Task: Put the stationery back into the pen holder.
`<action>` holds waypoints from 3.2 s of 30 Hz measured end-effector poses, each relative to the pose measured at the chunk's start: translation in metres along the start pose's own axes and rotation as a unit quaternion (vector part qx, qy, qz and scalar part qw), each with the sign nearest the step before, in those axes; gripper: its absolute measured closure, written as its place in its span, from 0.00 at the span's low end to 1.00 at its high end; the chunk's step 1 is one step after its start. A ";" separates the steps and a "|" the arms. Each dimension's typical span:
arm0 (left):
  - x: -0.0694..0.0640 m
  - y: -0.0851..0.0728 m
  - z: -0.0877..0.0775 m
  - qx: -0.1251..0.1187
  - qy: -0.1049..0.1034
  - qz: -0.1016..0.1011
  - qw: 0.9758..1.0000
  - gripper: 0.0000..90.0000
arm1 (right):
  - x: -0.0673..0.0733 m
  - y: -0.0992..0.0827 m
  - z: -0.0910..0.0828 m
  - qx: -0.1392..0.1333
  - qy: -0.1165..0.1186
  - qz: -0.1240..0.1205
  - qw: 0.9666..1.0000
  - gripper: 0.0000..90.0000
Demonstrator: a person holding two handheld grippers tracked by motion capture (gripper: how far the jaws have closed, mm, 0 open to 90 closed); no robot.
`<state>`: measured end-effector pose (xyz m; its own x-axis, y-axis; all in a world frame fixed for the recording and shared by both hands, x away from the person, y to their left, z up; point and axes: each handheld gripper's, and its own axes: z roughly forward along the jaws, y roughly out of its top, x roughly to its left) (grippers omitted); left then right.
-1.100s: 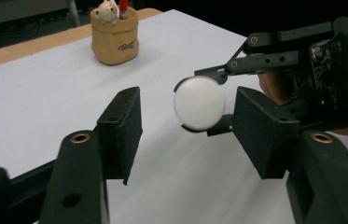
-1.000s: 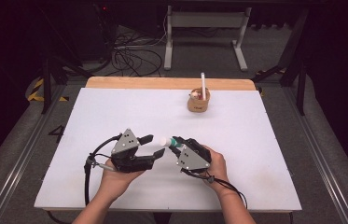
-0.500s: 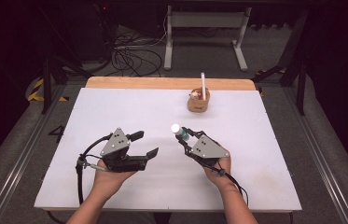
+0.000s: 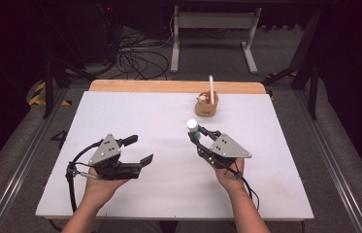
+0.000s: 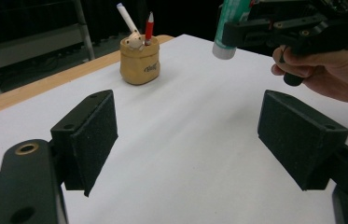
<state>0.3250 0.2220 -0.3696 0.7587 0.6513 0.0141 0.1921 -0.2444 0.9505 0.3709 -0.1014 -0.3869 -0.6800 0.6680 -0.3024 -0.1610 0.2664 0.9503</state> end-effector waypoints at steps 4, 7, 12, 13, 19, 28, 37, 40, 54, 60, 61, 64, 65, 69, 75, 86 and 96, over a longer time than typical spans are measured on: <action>0.004 -0.001 -0.004 -0.004 0.003 0.001 1.000 0.22 | -0.006 0.008 -0.001 -0.014 -0.006 0.013 1.000 0.73; 0.007 -0.002 -0.007 -0.007 0.005 0.000 1.000 0.21 | -0.011 0.012 -0.001 -0.017 -0.013 0.020 1.000 0.73; 0.013 -0.006 -0.010 -0.006 0.012 0.003 1.000 0.20 | -0.018 0.018 0.001 -0.025 -0.024 0.031 0.999 0.73; 0.014 -0.007 -0.010 -0.006 0.013 0.003 1.000 0.20 | -0.018 0.018 0.001 -0.026 -0.027 0.035 0.999 0.73; 0.018 -0.011 -0.012 -0.005 0.012 0.001 1.000 0.20 | -0.022 0.021 0.007 -0.028 -0.034 0.042 0.998 0.73; 0.023 -0.013 -0.014 -0.007 0.014 -0.002 1.000 0.20 | -0.041 0.026 0.021 -0.029 -0.063 0.053 0.996 0.73; 0.024 -0.015 -0.014 -0.004 0.013 -0.004 1.000 0.20 | -0.061 0.014 0.036 -0.025 -0.102 0.060 0.993 0.73; 0.024 -0.015 -0.014 -0.004 0.013 -0.003 1.000 0.20 | -0.067 0.009 0.040 -0.022 -0.111 0.066 0.991 0.73; 0.025 -0.016 -0.014 -0.005 0.012 -0.003 1.000 0.20 | -0.093 -0.008 0.063 -0.003 -0.145 0.084 0.986 0.73; 0.024 -0.017 -0.012 -0.001 0.009 -0.003 1.000 0.20 | -0.101 -0.018 0.074 0.002 -0.153 0.088 0.984 0.73; 0.024 -0.017 -0.012 0.000 0.009 -0.002 1.000 0.20 | -0.102 -0.019 0.075 0.003 -0.155 0.088 0.984 0.73; 0.025 -0.017 -0.012 -0.001 0.009 -0.002 1.000 0.20 | -0.107 -0.024 0.080 0.002 -0.162 0.094 0.982 0.73; 0.025 -0.018 -0.012 -0.001 0.009 -0.003 1.000 0.20 | -0.109 -0.025 0.081 0.001 -0.163 0.095 0.982 0.73; 0.026 -0.018 -0.012 0.000 0.009 -0.003 1.000 0.20 | -0.116 -0.032 0.084 -0.002 -0.171 0.106 0.980 0.73; 0.026 -0.019 -0.011 0.000 0.010 -0.004 1.000 0.20 | -0.124 -0.041 0.090 -0.005 -0.172 0.114 0.979 0.73; 0.026 -0.020 -0.011 -0.002 0.009 -0.006 1.000 0.20 | -0.133 -0.057 0.100 -0.001 -0.164 0.131 0.978 0.73; 0.026 -0.020 -0.011 0.000 0.007 -0.003 1.000 0.20 | -0.138 -0.068 0.108 0.010 -0.156 0.141 0.978 0.73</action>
<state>0.3346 0.2518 -0.3853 0.7489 0.6625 0.0136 0.1960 -0.2410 0.9505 0.5526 -0.1366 -0.4178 -0.4441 0.8952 -0.0383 0.0180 0.0517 0.9985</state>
